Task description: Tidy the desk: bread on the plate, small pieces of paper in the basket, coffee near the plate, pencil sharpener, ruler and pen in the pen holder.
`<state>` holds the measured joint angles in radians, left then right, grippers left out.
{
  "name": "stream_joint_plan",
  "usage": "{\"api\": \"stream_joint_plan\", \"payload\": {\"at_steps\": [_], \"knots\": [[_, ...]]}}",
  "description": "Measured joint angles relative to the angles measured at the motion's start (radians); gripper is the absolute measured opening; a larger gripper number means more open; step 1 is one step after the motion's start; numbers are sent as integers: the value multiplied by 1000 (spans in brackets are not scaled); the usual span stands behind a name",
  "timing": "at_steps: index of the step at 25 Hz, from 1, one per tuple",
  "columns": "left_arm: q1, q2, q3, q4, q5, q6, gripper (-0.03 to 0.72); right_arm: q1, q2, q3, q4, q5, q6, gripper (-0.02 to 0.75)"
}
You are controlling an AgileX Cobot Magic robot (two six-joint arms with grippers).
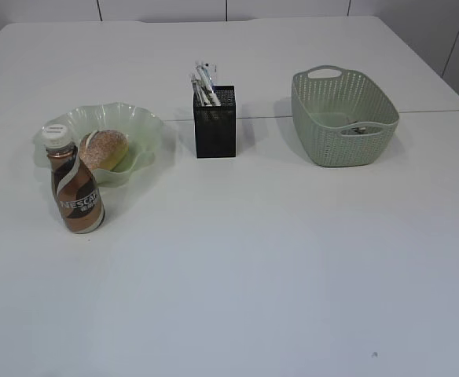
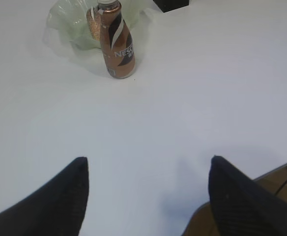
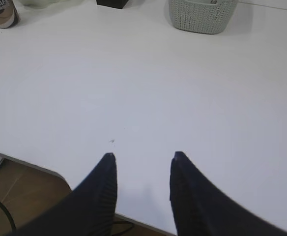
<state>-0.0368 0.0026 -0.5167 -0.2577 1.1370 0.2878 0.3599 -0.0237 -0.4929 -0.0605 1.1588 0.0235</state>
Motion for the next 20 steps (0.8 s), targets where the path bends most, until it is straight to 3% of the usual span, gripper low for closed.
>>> {"api": "stream_joint_plan", "payload": {"at_steps": [4, 5, 12, 20], "knots": [[0, 0, 0, 0, 0, 0, 538, -8, 0, 0, 0, 0, 0, 300], [0, 0, 0, 0, 0, 0, 538, -63, 0, 0, 0, 0, 0, 300], [0, 0, 0, 0, 0, 0, 538, -231, 0, 0, 0, 0, 0, 300], [0, 0, 0, 0, 0, 0, 538, -241, 0, 0, 0, -2, 0, 300]]}}
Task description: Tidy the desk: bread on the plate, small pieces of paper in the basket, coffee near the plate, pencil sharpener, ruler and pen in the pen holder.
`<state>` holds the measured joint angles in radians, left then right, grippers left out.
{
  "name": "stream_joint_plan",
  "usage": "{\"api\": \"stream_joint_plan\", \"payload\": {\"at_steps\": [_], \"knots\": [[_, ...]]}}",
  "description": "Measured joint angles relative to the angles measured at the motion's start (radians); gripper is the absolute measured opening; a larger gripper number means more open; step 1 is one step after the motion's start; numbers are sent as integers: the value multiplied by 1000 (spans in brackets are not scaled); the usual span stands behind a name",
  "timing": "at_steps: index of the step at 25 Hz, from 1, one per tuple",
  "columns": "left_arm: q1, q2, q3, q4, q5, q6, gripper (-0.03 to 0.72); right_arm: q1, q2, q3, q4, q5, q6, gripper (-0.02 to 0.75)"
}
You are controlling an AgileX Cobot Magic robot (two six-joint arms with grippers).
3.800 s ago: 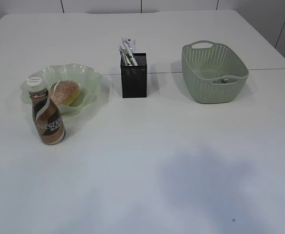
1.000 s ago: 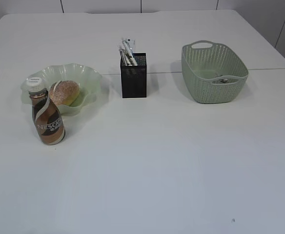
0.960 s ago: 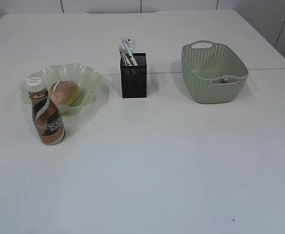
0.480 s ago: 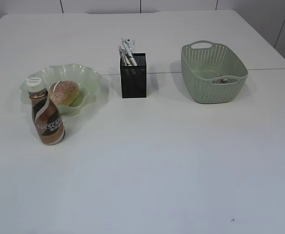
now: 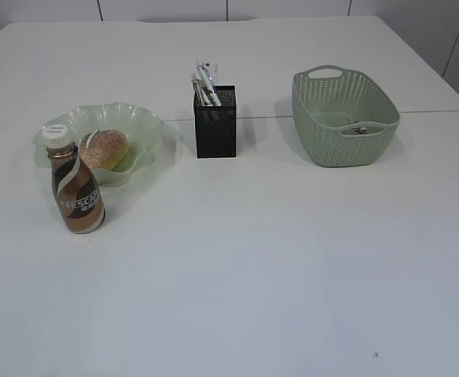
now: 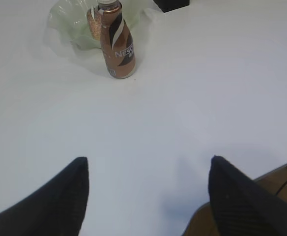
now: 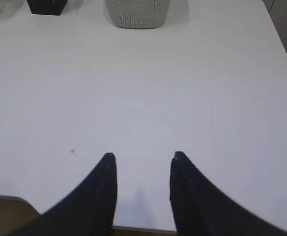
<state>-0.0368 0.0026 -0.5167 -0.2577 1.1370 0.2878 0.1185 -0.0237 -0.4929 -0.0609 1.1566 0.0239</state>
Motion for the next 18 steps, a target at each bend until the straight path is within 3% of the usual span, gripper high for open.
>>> {"api": "stream_joint_plan", "payload": {"at_steps": [18], "knots": [[0, 0, 0, 0, 0, 0, 538, 0, 0, 0, -30, 0, -13, 300]]}}
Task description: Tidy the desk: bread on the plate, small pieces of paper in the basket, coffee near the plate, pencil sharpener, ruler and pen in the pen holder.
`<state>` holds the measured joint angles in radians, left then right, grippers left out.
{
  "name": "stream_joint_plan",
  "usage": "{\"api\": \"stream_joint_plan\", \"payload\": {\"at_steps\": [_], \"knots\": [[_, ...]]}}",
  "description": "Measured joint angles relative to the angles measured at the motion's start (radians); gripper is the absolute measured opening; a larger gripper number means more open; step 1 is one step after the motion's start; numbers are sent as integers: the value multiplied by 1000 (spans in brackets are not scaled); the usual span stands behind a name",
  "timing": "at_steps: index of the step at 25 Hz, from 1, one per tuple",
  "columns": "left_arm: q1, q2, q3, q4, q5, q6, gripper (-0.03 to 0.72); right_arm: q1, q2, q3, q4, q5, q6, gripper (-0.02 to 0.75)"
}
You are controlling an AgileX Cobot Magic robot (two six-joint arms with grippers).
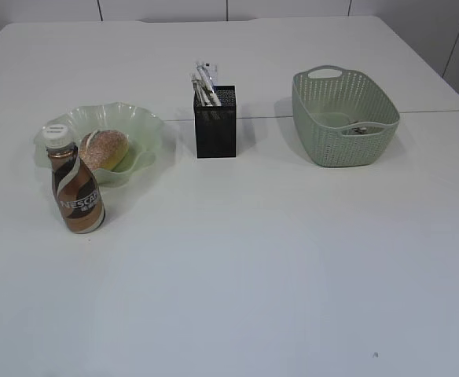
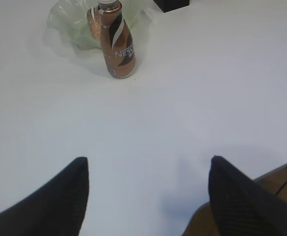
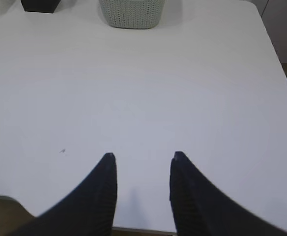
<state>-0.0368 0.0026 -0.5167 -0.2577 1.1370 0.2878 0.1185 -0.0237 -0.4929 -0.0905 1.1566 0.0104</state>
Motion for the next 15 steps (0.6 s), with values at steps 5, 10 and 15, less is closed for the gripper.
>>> {"api": "stream_joint_plan", "payload": {"at_steps": [5, 10, 15], "knots": [[0, 0, 0, 0, 0, 0, 538, 0, 0, 0, 15, 0, 0, 300], [0, 0, 0, 0, -2, 0, 538, 0, 0, 0, 16, 0, -2, 300], [0, 0, 0, 0, -2, 0, 538, 0, 0, 0, 16, 0, -2, 300]]}}
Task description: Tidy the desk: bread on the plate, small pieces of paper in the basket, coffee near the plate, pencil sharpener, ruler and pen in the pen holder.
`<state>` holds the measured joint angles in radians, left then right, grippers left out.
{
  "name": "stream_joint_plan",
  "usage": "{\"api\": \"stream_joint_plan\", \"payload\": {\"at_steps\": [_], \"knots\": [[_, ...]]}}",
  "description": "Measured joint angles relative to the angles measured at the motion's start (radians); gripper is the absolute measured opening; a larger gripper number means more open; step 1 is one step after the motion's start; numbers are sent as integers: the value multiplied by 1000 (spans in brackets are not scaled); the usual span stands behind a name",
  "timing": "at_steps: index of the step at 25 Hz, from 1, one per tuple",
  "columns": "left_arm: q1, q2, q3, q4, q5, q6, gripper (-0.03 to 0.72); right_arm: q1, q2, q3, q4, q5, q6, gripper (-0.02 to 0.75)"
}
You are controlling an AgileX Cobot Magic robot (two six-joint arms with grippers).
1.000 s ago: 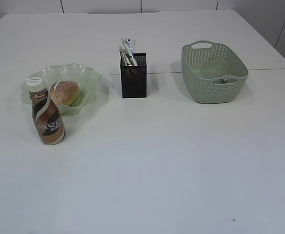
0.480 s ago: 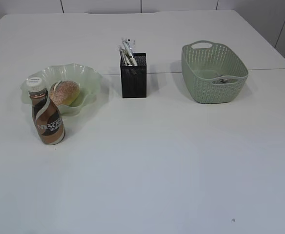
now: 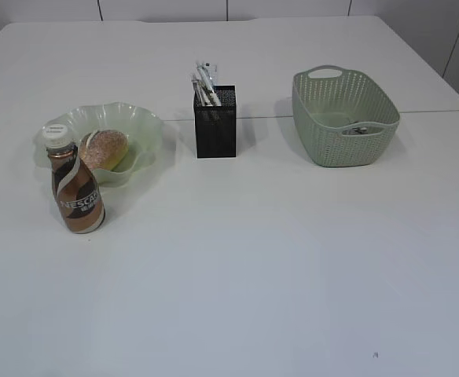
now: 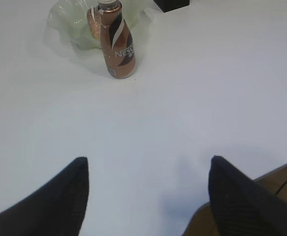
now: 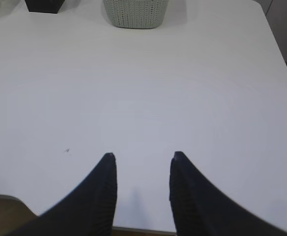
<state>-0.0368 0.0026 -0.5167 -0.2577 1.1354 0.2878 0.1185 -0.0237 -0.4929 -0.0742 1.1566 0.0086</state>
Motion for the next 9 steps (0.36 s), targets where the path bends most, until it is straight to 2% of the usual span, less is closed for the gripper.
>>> {"api": "stream_joint_plan", "payload": {"at_steps": [9], "knots": [[0, 0, 0, 0, 0, 0, 531, 0, 0, 0, 0, 0, 0, 300]]}}
